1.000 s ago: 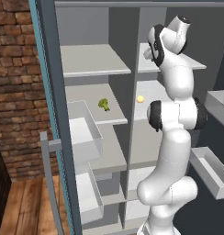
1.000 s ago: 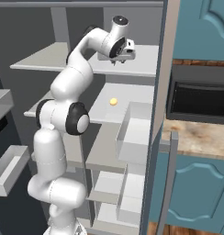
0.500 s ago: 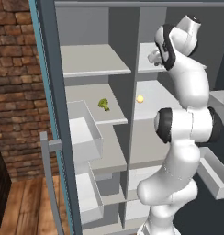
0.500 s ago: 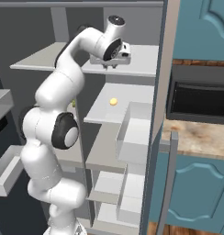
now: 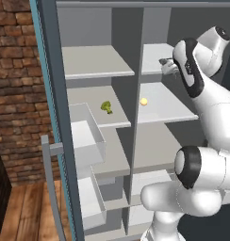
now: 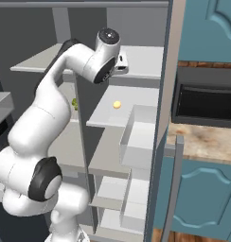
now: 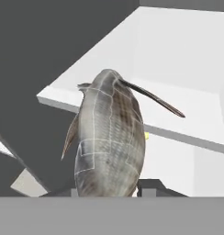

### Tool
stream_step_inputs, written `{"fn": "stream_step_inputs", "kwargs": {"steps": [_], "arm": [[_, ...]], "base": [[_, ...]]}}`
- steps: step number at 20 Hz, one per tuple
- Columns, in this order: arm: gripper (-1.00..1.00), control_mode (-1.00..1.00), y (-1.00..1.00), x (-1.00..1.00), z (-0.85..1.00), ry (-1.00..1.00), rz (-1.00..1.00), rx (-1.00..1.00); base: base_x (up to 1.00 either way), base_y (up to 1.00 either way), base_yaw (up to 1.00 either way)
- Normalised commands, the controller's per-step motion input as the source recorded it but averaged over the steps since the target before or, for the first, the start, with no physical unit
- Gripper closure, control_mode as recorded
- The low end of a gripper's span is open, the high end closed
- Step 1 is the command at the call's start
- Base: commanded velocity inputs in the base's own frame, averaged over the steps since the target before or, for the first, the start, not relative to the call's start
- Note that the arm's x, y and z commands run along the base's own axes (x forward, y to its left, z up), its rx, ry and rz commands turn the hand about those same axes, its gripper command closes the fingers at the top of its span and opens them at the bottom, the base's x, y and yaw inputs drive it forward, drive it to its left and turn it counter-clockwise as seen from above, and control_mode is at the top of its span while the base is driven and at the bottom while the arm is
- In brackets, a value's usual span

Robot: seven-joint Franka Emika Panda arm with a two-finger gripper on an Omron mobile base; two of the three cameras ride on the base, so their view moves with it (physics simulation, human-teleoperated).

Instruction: There's a fish in the fridge that needs to be moved to the freezer for freezing. Pick up the fish from the fridge, place it on any shelf in the freezer, and close the fridge and freezer doors when done.

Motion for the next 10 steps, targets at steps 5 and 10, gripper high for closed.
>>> {"fn": "stream_step_inputs", "kwargs": {"steps": [5, 10], "arm": [[1.00, -1.00, 0.02, -1.00, 0.54, 0.03, 0.00, 0.00], [1.00, -1.00, 0.01, -1.00, 0.50, 0.01, 0.00, 0.00]], "base": [[0.00, 0.00, 0.00], [0.00, 0.00, 0.00]]}}
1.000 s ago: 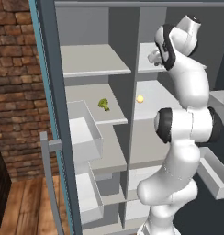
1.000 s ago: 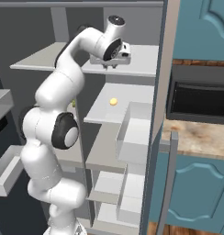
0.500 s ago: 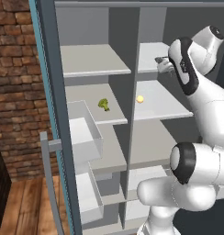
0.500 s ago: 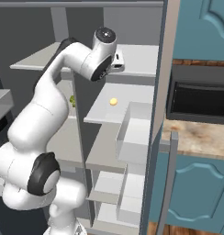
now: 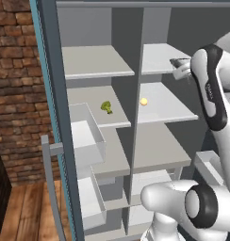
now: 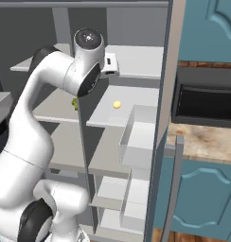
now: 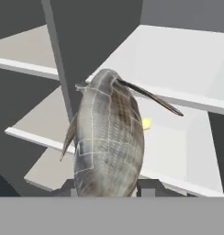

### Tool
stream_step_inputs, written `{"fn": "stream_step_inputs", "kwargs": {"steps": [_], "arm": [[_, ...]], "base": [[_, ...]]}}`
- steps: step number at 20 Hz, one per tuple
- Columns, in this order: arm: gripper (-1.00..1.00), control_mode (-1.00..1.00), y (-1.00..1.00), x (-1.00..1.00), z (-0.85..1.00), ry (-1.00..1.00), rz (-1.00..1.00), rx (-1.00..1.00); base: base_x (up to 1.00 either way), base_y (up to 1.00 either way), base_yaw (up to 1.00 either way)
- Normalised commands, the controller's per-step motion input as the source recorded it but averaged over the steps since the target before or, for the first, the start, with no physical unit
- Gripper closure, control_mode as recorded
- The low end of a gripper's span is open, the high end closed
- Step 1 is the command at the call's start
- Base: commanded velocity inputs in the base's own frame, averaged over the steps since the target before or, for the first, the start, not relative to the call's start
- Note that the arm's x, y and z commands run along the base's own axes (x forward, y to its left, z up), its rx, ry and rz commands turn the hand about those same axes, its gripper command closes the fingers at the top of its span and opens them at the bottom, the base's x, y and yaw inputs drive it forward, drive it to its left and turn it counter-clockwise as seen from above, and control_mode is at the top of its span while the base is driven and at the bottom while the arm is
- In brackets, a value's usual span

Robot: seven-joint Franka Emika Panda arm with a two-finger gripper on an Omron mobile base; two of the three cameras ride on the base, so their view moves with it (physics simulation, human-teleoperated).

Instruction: There's a fish in the fridge that needs to be moved to the freezer for freezing. Pick up the fish from the fridge, place it on any shelf in the freezer, and close the fridge and freezer doors when done.

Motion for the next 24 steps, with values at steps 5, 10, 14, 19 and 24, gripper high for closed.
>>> {"fn": "stream_step_inputs", "kwargs": {"steps": [5, 10, 14, 19, 24], "arm": [[1.00, -1.00, 0.26, -1.00, 0.22, -0.05, 0.00, 0.00], [1.00, -1.00, 0.42, -0.99, 0.19, -0.09, 0.01, 0.02], [1.00, -1.00, 0.67, -0.79, 0.25, -0.17, 0.02, 0.00], [1.00, -1.00, 0.86, -0.38, 0.23, -0.07, 0.07, 0.00], [1.00, -1.00, 0.79, 0.04, 0.11, 0.08, 0.11, 0.00]], "base": [[0.00, 0.00, 0.00], [0.00, 0.00, 0.00], [0.00, 0.00, 0.00], [0.00, 0.00, 0.00], [0.00, 0.00, 0.00]]}}
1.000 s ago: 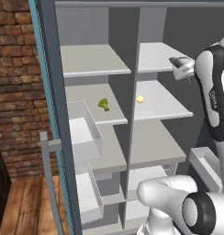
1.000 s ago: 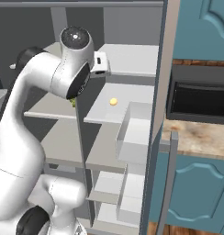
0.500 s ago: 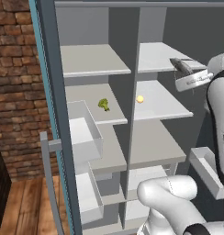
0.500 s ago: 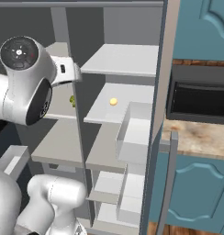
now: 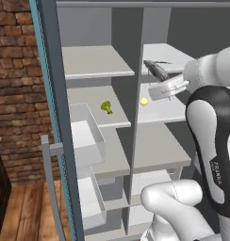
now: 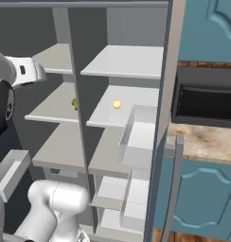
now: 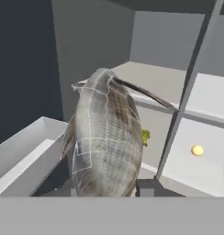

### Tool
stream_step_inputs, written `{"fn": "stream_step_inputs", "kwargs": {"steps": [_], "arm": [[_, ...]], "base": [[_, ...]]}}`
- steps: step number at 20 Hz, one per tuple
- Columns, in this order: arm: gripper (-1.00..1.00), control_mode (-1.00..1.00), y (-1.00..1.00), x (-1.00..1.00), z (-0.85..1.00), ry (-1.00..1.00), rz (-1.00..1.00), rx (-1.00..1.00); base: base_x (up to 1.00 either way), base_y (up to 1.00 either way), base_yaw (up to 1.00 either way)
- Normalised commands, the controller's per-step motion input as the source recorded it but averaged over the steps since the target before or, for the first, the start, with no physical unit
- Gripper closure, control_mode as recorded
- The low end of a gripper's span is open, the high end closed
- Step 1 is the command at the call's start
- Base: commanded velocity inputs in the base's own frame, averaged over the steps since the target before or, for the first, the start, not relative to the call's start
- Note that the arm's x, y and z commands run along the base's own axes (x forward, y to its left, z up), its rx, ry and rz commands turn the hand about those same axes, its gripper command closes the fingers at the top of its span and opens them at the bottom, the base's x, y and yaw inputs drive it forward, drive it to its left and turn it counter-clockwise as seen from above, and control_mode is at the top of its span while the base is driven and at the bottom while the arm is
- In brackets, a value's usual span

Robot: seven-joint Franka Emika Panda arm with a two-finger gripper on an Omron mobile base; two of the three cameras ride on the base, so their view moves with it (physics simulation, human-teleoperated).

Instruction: There's a fish in the fridge that needs to be moved to the freezer for freezing. Pick up the fish from the fridge, place it on any shelf in the freezer, and close the fridge and freezer doors when done.

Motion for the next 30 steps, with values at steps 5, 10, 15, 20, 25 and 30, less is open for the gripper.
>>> {"fn": "stream_step_inputs", "kwargs": {"steps": [5, 10, 15, 20, 25, 30], "arm": [[1.00, -1.00, 0.49, 0.35, 0.04, 0.09, 0.05, -0.03], [1.00, -1.00, 0.11, 0.60, 0.00, 0.00, 0.00, 0.00], [1.00, -1.00, 0.35, 0.73, -0.09, 0.00, 0.00, 0.00], [1.00, -1.00, 0.26, 0.79, -0.03, 0.00, 0.00, 0.00], [1.00, -1.00, 0.13, 0.72, -0.10, 0.00, 0.00, 0.00], [1.00, -1.00, 0.14, 0.60, -0.19, 0.01, -0.01, 0.00]], "base": [[0.00, 0.00, 0.00], [0.00, 0.00, 0.00], [0.00, 0.00, 0.00], [0.00, 0.00, 0.00], [0.00, 0.00, 0.00], [0.00, 0.00, 0.00]]}}
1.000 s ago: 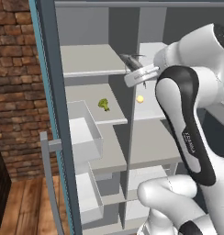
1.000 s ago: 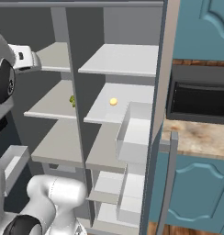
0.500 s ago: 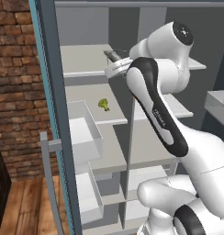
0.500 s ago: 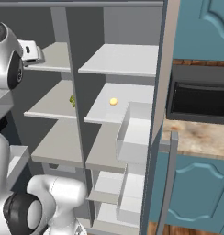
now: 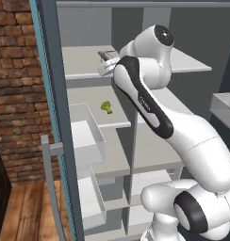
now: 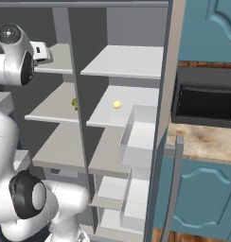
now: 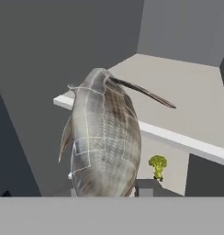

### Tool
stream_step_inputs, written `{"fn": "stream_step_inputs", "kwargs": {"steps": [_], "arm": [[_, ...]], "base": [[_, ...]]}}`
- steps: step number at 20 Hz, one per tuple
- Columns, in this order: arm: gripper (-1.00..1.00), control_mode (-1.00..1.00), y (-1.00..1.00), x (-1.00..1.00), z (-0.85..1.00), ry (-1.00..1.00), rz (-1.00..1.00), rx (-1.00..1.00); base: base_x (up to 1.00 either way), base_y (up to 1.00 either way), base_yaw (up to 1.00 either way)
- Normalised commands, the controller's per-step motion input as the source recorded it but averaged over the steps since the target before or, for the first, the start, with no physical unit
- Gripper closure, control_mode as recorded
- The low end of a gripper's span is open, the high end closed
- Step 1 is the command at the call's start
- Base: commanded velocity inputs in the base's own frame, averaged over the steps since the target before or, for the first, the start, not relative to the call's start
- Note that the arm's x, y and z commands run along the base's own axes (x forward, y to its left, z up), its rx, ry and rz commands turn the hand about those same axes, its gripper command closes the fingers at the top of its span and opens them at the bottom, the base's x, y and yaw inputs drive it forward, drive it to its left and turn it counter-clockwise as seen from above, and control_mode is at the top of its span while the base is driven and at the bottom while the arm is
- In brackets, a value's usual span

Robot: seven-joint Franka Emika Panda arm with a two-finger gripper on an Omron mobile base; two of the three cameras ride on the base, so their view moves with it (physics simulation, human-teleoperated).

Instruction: There's a fish in the fridge that needs to be moved to the freezer for freezing. Pick up the fish from the fridge, place it on any shelf in the freezer, and close the fridge and freezer doors when done.

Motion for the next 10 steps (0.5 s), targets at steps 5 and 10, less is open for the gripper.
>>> {"fn": "stream_step_inputs", "kwargs": {"steps": [5, 10], "arm": [[1.00, -1.00, 0.00, 0.45, -0.11, 0.01, 0.00, 0.00], [1.00, -1.00, 0.17, 0.54, -0.10, 0.05, -0.01, 0.00]], "base": [[0.00, 0.00, 0.00], [0.00, 0.00, 0.00]]}}
